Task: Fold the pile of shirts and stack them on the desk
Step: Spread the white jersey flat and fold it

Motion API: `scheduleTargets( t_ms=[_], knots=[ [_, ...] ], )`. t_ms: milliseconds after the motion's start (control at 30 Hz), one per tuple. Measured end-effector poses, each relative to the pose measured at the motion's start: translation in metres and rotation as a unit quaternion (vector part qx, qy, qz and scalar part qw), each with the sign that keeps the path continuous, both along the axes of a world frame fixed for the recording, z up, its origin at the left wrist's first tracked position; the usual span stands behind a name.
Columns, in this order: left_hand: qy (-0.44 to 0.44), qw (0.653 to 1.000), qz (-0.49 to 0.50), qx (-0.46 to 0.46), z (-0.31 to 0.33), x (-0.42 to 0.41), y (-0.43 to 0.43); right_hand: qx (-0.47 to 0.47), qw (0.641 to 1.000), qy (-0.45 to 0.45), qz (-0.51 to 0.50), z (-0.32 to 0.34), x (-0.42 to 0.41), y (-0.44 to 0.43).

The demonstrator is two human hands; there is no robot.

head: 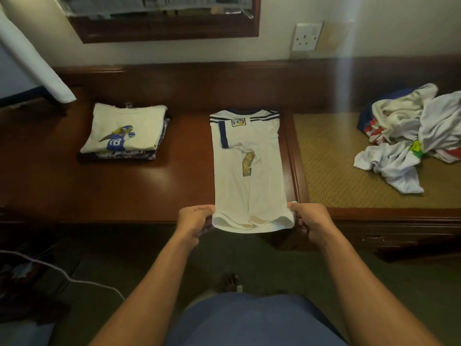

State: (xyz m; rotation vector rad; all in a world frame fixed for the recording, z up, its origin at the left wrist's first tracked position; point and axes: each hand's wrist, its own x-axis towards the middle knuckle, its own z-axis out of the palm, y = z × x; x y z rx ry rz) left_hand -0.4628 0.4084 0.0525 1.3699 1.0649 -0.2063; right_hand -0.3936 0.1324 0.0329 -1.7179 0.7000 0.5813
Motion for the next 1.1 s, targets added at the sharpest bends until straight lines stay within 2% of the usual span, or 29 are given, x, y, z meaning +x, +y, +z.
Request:
scheduleTargets(
  t_ms=[233,500,833,1100],
  knots=[
    [-0.016,0.998,0.003,-0.067,0.007,0.047,0.025,0.087,0.994,0.031,-0.054,0.004,0.040,0.018],
    [-0.011,0.996,-0.004,-0.086,0.000,0.104,0.038,0.091,0.992,0.074,-0.043,-0.002,0.107,0.035],
    [0.031,0.997,-0.025,-0.064,-0.030,0.187,0.064,0.110,0.981,0.155,-0.029,-0.025,0.198,0.047],
    [0.026,0.996,-0.079,-0.022,-0.084,0.240,0.069,0.181,0.955,0.204,-0.114,-0.068,0.255,0.047]
  ],
)
